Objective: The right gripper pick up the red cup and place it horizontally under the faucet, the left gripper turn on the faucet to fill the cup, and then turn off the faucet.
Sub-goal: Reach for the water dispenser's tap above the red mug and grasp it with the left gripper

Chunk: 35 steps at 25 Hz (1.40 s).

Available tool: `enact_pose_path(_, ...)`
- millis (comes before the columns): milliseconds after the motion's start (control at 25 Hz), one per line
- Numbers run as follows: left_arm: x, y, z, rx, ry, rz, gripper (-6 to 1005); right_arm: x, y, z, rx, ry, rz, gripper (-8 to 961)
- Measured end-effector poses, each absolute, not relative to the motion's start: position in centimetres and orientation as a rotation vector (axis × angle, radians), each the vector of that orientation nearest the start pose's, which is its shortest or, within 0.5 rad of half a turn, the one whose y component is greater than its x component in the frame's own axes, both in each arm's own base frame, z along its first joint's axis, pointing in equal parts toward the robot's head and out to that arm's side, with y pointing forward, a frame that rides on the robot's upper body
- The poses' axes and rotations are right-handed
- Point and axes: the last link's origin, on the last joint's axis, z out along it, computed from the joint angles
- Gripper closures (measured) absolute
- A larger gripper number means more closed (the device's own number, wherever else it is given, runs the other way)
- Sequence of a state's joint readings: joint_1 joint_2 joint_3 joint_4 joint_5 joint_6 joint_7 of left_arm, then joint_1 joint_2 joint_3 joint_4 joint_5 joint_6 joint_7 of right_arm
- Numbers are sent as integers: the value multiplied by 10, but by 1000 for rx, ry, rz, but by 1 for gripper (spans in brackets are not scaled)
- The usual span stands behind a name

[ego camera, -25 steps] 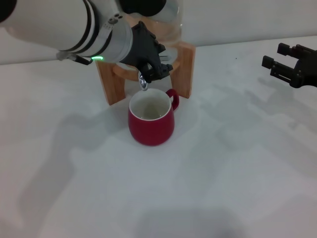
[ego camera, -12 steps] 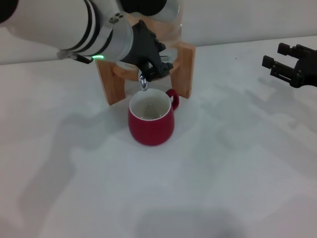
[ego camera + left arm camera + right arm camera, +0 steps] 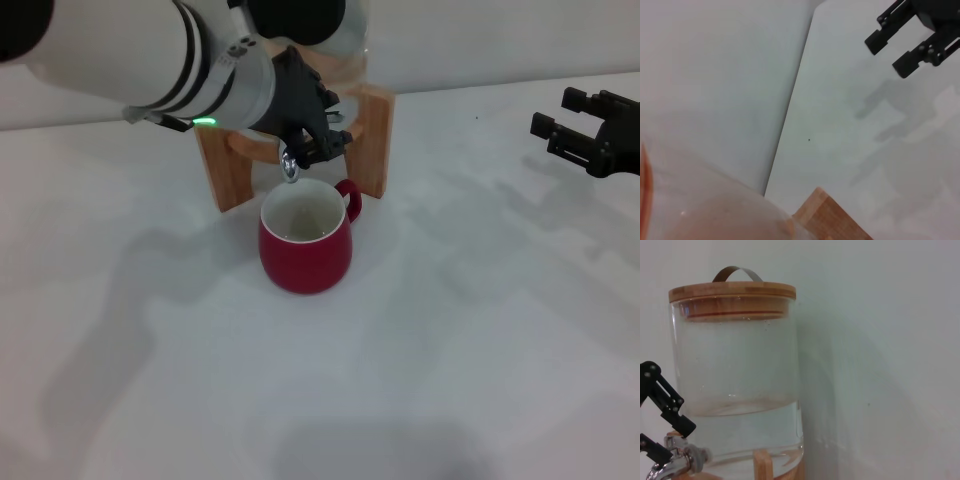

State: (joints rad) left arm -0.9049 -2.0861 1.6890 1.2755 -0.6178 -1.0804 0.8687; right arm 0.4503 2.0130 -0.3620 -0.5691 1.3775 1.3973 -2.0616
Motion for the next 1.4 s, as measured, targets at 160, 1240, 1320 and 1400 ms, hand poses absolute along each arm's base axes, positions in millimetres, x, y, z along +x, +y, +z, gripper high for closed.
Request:
enact_pose_path(160,-26,397,-64,-2648,242,254,591,328,343,83,-2092,517,764,362)
enact_pose_path(1240,-25,394,-65,-2666,220,235,597,329,343,84,-2087,520,758,362)
enact_pose_path(1320,-25,393,-65,-2670,219,234,597,330,343,84,-2084,522,754,362)
enact_pose_path(1400,-25,393,-64,-2672,221,235,597,330,344,85,-2082,523,751,362)
